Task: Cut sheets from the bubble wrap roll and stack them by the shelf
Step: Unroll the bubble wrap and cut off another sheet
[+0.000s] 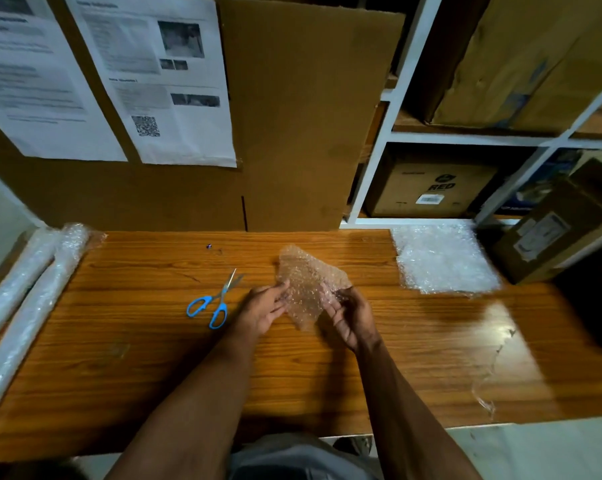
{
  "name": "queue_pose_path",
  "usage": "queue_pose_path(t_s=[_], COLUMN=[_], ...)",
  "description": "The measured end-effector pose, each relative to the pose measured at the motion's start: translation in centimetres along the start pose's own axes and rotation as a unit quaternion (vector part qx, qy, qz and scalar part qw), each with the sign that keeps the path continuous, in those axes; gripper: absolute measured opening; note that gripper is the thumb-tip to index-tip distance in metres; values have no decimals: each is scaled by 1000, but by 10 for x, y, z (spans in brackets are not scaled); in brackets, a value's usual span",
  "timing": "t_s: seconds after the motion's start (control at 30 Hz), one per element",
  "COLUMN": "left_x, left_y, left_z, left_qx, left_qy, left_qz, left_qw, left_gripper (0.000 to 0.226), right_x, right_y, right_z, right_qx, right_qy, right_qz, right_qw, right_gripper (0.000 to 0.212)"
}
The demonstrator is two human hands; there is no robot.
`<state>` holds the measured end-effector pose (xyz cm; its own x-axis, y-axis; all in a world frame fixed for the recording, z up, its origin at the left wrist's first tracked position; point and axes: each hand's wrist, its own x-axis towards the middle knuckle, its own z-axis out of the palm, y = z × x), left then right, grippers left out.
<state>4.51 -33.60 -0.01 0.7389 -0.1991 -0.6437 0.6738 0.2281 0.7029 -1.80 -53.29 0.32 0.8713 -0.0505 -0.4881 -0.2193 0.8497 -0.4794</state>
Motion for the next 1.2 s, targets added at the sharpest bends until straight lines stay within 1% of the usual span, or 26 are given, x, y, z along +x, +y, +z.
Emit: queue_pose_path(t_s=[0.03, 0.1, 0.13, 0.17, 0.2, 0.23, 0.3, 0.37, 0.43, 0.5, 0.57, 0.6, 0.67, 0.73, 0.8, 0.87, 0.97, 1.07, 1.1, 1.2], left_x=[1, 4, 4, 6, 7, 9, 11, 11, 10, 10, 14, 17, 24, 29, 33, 38, 43, 41, 40, 40], left_y=[0, 1, 3, 4, 6, 8, 15, 22, 29, 33, 34, 33, 29, 26, 23, 21, 20, 22, 23, 24], left_z=[2, 7, 10, 14, 17, 20, 28, 35, 41, 50, 57, 61, 71, 81, 92, 104, 123, 143, 151, 165], left_qx=[-18, -44, -48, -46, -44, -38, -26, 15, 94, 152, 158, 152, 163, 199, 204, 196, 190, 175, 169, 151], left_qy=[-2, -23, -44, -67, -86, -99, -123, -147, -145, -121, -91, -73, -26, 22, 42, 45, 37, 9, -1, -34], left_qz=[6, 18, 24, 28, 28, 25, 17, 14, 27, 40, 47, 46, 42, 45, 48, 45, 45, 47, 47, 46], left_qw=[1000, 999, 998, 996, 995, 994, 992, 989, 985, 980, 982, 985, 985, 979, 977, 979, 980, 983, 984, 987], left_gripper=[24, 35, 43, 50, 53, 52, 50, 53, 55, 58, 61, 61, 58, 45, 28, 29, 34, 33, 35, 34], right_x=[-1, 0, 1, 3, 2, 2, 4, 9, 12, 13, 10, 11, 16, 24, 29, 21, 9, 0, -5, -11], right_y=[-3, -10, -15, -21, -27, -33, -45, -56, -68, -81, -93, -99, -107, -112, -119, -128, -141, -155, -160, -177], right_z=[-4, -12, -17, -22, -26, -30, -39, -51, -56, -58, -57, -60, -71, -87, -102, -106, -112, -119, -120, -123], right_qx=[8, 10, 6, 2, 0, 4, 10, 16, -18, -72, -141, -183, -262, -306, -307, -303, -314, -324, -307, -243], right_qy=[-10, -7, 4, 17, 32, 33, 25, 8, -14, -42, -34, -13, 28, 51, 57, 42, 14, 18, 25, 14], right_qz=[3, -5, -12, -20, -24, -23, -14, 13, 38, 57, 66, 64, 50, 33, 20, 26, 47, 6, -12, -52], right_qw=[1000, 1000, 1000, 1000, 999, 999, 1000, 1000, 999, 995, 987, 981, 963, 950, 950, 952, 948, 946, 951, 969], right_gripper=[38, 43, 51, 63, 75, 82, 87, 88, 84, 66, 45, 42, 44, 49, 56, 55, 40, 51, 49, 26])
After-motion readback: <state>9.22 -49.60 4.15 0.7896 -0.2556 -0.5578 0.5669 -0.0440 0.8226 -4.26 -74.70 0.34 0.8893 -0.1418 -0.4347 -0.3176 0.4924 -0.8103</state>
